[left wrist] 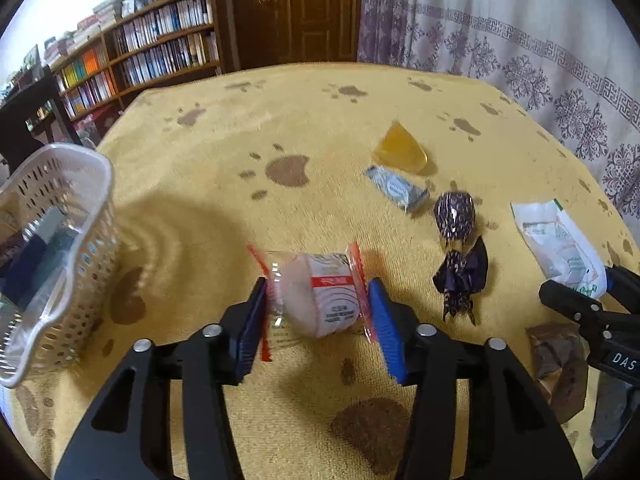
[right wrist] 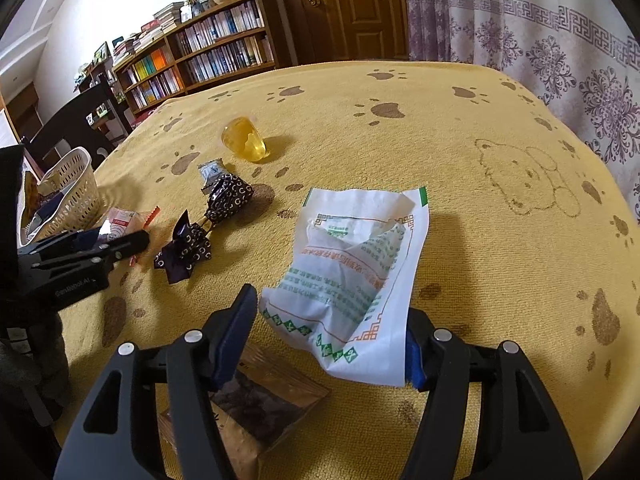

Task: Organize snacks
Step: 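Carry the cake packet with the left tool into the white basket and release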

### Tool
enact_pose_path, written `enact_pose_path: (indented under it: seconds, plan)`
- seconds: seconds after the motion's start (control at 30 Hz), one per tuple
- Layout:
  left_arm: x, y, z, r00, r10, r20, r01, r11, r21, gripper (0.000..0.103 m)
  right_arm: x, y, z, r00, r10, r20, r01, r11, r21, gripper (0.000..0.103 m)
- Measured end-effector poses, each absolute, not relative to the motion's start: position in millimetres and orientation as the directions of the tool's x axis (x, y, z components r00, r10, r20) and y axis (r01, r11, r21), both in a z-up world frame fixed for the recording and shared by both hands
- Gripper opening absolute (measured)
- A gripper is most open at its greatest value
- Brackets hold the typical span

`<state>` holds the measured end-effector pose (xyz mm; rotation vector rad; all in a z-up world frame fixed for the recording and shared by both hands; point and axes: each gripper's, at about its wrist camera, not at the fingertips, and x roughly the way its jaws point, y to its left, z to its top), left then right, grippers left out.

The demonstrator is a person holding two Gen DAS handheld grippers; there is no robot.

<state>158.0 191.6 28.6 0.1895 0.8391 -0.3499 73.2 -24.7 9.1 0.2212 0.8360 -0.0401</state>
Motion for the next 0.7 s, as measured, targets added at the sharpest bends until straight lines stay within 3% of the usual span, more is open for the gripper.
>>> enact_pose_path:
  seconds: [0.5,0.7]
  plan:
    - [147.7,236.0,95.1,0.739,-0.223,-0.636,0.287,0.958,-0.002,0.046,73.7,-25.0,8.7,0.674,0.046,-0.738,0.125,0.977,0.175,0.063]
    - [152.3,282.9,124.7,0.807,-0.153,-0.57,0.172,0.985,-0.021,0.046,73.6,-24.8,8.5,0.674,0.046,-0.738,0.125,0.977,0.175,0.063]
